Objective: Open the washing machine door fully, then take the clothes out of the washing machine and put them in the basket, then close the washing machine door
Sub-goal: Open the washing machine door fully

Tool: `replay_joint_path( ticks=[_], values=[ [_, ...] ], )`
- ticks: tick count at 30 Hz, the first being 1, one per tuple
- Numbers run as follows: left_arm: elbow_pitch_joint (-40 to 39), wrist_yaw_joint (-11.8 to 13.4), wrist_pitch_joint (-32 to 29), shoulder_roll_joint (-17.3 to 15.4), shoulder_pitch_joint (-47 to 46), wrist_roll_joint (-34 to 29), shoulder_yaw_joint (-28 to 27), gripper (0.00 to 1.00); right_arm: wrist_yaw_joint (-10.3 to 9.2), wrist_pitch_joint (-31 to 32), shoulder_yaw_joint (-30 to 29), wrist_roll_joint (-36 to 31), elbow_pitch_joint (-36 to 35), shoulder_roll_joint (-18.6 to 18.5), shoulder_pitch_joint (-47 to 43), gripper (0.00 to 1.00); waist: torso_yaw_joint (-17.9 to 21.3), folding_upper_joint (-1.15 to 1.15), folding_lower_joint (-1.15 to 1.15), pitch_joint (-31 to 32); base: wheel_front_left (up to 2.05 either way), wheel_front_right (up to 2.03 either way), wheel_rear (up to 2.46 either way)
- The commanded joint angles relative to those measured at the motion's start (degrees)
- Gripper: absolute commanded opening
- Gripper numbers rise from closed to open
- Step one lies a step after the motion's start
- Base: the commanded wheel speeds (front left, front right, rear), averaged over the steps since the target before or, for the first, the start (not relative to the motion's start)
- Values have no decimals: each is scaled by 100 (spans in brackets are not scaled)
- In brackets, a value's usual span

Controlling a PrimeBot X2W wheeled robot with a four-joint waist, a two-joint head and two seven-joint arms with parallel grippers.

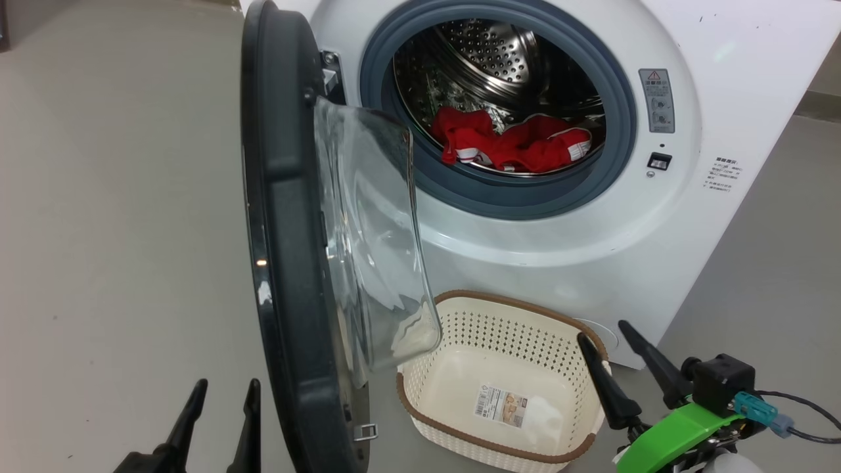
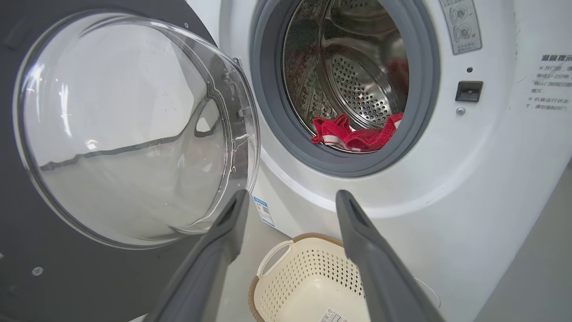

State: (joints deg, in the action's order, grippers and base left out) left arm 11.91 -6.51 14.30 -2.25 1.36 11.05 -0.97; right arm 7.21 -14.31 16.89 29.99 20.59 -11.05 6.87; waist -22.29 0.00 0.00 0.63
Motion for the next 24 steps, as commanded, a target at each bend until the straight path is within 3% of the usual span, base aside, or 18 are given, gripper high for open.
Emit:
replay_joint_path(
  ticks=[1, 18, 19, 20, 24],
  values=[
    [-147, 35, 70, -63, -94, -48, -201, 100, 28, -68, -59, -168, -220, 25, -22, 100, 0, 0, 0, -2, 0, 0, 0],
    [-113, 55, 70, -63, -99, -22, -261, 100, 28, -69, -381, -700, -30, 276, -291, 100, 12, 0, 0, 26, 0, 0, 0],
    [-125, 65, 70, -63, -112, 16, -287, 42, 28, -69, -385, -706, -31, 278, -289, 100, 14, 0, 0, 30, 0, 0, 0],
    [-153, 68, 70, -63, -131, 101, -338, 0, 28, -69, -390, -708, -31, 281, -288, 100, 16, 0, 0, 34, 0, 0, 0],
    [-533, 110, 70, -63, -250, 376, -665, 0, 28, -69, -418, -720, -46, 285, -289, 100, 12, 0, 0, 50, 0, 0, 0]
  ],
)
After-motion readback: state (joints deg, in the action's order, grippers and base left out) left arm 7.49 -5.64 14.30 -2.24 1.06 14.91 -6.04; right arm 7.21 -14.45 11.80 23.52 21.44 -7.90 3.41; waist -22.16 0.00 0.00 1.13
